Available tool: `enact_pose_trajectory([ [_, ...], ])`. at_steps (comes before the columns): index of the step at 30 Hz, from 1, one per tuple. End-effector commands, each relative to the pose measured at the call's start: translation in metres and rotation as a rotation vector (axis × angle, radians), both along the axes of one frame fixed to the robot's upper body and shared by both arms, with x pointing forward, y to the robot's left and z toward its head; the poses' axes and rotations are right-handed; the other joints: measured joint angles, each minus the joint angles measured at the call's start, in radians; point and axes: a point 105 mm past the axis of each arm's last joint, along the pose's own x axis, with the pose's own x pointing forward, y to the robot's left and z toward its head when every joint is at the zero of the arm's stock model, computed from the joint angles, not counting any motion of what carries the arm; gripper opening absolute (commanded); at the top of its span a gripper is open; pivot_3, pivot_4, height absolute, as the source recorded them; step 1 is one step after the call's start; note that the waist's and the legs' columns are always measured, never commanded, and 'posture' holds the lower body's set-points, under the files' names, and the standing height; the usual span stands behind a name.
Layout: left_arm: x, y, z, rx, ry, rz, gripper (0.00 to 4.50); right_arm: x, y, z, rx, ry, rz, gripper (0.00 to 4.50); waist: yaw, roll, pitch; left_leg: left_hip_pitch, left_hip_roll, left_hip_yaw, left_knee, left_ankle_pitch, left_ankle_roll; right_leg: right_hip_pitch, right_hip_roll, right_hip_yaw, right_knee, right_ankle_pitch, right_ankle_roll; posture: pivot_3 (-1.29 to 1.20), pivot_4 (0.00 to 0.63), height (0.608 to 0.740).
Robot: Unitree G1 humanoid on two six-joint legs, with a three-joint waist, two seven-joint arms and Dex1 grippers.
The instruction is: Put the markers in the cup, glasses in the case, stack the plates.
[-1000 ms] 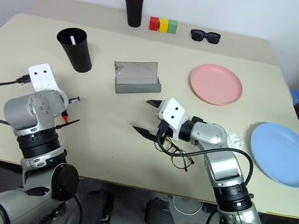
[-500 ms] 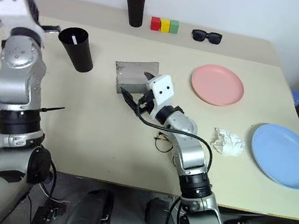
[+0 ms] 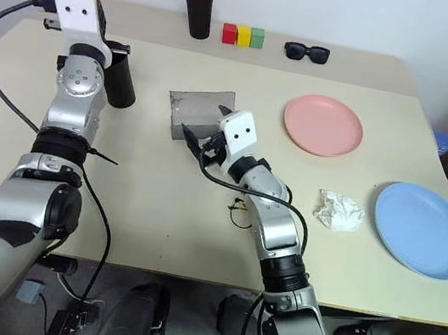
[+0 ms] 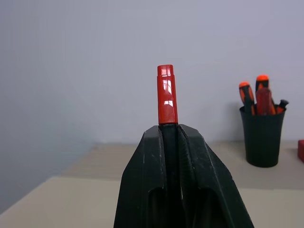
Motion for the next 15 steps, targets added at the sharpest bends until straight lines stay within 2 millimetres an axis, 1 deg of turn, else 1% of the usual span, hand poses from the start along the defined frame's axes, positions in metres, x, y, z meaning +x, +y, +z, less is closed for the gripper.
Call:
enact_pose_trajectory([
  [1, -0.0006, -0.0024, 0.0182, 0.020, -0.062, -0.008, 0.03, -0.0048, -0.0019, 0.0148, 0.022, -0.057, -0.003, 4.50, 0.000, 0.000, 0.000, 0.000, 0.000, 0.000, 0.000, 0.000, 0.000, 0.000, 0.000, 0.000, 0.000, 0.000, 0.000, 0.00, 0.150, 0.725],
  [5, 0.0007, -0.0001, 0.0130, 0.001, -0.054, 0.001, 0.03, -0.0043, -0.0030, 0.0141, 0.022, -0.055, -0.006, 4.50, 0.000, 0.000, 0.000, 0.000, 0.000, 0.000, 0.000, 0.000, 0.000, 0.000, 0.000, 0.000, 0.000, 0.000, 0.000, 0.00, 0.150, 0.725],
  [15, -0.0010, 0.0059, 0.0089, -0.033, -0.060, 0.030, 0.03, -0.0043, -0.0010, 0.0140, 0.018, -0.052, 0.011, 4.50, 0.000, 0.000, 0.000, 0.000, 0.000, 0.000, 0.000, 0.000, 0.000, 0.000, 0.000, 0.000, 0.000, 0.000, 0.000, 0.00, 0.150, 0.725],
])
